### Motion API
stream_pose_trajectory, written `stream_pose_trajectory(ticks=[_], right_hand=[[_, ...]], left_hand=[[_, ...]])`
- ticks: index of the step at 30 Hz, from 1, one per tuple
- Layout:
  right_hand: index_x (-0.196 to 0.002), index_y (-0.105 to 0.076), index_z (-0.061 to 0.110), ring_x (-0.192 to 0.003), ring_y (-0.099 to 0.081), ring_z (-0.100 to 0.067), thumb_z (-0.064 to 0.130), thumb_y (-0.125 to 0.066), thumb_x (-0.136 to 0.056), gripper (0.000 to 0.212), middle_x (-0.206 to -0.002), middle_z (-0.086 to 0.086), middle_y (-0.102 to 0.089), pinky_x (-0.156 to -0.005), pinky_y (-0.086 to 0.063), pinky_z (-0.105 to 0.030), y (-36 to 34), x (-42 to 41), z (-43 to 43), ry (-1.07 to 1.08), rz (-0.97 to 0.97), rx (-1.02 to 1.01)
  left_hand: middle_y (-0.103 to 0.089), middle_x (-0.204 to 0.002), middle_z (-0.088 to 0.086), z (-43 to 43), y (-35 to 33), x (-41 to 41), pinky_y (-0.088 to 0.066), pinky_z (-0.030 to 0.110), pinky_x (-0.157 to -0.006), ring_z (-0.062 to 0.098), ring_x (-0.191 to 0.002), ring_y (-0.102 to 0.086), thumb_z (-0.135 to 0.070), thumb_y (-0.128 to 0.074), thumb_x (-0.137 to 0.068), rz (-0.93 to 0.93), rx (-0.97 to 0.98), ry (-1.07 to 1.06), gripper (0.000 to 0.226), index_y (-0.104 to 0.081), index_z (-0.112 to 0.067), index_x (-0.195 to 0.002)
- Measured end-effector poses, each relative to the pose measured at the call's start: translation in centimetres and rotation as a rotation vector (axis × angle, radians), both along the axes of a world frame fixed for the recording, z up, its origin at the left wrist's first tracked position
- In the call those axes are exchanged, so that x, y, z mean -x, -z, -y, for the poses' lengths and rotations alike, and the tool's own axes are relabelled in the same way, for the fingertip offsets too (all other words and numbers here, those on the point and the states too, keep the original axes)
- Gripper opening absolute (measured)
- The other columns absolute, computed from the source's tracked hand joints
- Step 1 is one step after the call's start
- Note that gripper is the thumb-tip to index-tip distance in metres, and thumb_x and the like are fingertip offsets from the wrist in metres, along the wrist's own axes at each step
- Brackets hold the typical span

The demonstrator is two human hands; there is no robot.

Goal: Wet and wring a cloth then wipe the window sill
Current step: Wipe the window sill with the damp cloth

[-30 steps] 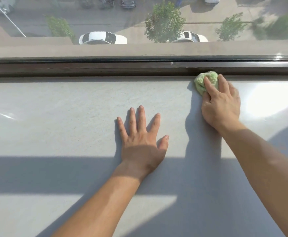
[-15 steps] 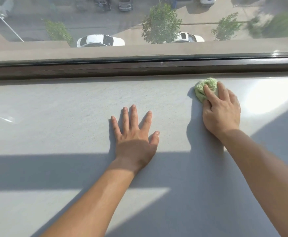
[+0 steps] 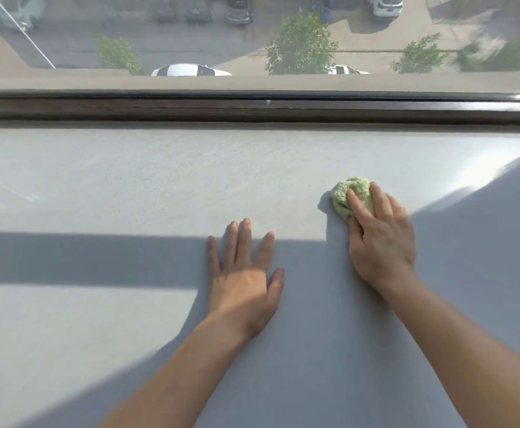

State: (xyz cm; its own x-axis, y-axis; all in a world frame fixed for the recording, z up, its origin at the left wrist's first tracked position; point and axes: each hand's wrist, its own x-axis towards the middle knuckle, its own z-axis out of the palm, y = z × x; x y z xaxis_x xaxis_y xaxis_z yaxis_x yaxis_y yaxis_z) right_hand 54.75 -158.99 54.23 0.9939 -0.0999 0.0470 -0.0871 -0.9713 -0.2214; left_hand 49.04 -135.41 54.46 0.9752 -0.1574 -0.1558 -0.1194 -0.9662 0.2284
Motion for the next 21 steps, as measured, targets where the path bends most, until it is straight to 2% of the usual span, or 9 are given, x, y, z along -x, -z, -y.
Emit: stream_pose_trajectory(ticks=[3,5,11,15,19,21], right_hand=[[-0.147,-0.038,0.042,-0.145,-0.021,-0.027,0.038,-0.034,-0.096,0.051,-0.162,0.002,-0.024,-0.119,-0.016,-0.045,0.2,4.2,-1.1,-0.275,-0.044,-0.009],[-0.147,-0.035,0.045,-0.147,-0.019,-0.024,0.039,-0.034,-0.095,0.053,-0.162,0.005,-0.023,-0.12,-0.012,-0.042,0.1,4.8,0.5,-0.382,-0.079,0.002],[-0.149,-0.031,0.044,-0.149,-0.011,-0.024,0.034,-0.031,-0.102,0.048,-0.164,0.003,-0.013,-0.122,-0.005,-0.043,-0.6,2.9,1.9,-0.01,-0.127,-0.048],[-0.147,-0.038,0.041,-0.145,-0.021,-0.027,0.033,-0.036,-0.096,0.052,-0.162,0.002,-0.024,-0.12,-0.009,-0.044,-0.3,7.4,-1.0,-0.168,-0.056,-0.061],[-0.144,-0.045,0.038,-0.141,-0.031,-0.029,0.03,-0.044,-0.092,0.053,-0.157,-0.002,-0.035,-0.117,-0.018,-0.047,0.2,12.2,-0.6,-0.402,-0.009,-0.014],[-0.144,-0.045,0.039,-0.142,-0.032,-0.029,0.031,-0.044,-0.093,0.052,-0.157,-0.002,-0.035,-0.118,-0.017,-0.046,0.3,12.2,0.8,-0.424,-0.013,0.01]], left_hand=[[-0.006,-0.166,0.014,1.2,-0.2,1.1,0.008,0.057,-0.118,0.026,-0.153,0.006,-0.054,-0.025,-0.092,0.033,0.044,-0.027,0.068,-0.031,-0.025,-0.153],[-0.013,-0.165,0.015,1.7,-0.2,2.1,0.005,0.057,-0.118,0.028,-0.153,-0.001,-0.053,-0.029,-0.092,0.035,0.054,-0.035,0.066,-0.034,-0.025,-0.152],[-0.027,-0.16,0.018,1.9,0.2,4.4,-0.004,0.06,-0.117,0.035,-0.149,-0.019,-0.05,-0.033,-0.093,0.049,-0.006,-0.058,0.062,-0.042,-0.022,-0.147],[-0.021,-0.163,0.014,1.8,0.6,4.9,0.001,0.058,-0.118,0.031,-0.151,-0.011,-0.053,-0.026,-0.096,0.058,0.016,-0.09,0.063,-0.036,-0.025,-0.151],[-0.003,-0.167,0.007,1.0,0.5,4.6,0.012,0.054,-0.118,0.023,-0.152,0.008,-0.059,-0.008,-0.095,0.049,0.02,-0.08,0.068,-0.02,-0.03,-0.156],[0.005,-0.167,0.005,0.9,0.4,4.4,0.017,0.052,-0.117,0.021,-0.151,0.015,-0.061,-0.002,-0.092,0.023,0.014,-0.087,0.072,-0.014,-0.032,-0.157]])
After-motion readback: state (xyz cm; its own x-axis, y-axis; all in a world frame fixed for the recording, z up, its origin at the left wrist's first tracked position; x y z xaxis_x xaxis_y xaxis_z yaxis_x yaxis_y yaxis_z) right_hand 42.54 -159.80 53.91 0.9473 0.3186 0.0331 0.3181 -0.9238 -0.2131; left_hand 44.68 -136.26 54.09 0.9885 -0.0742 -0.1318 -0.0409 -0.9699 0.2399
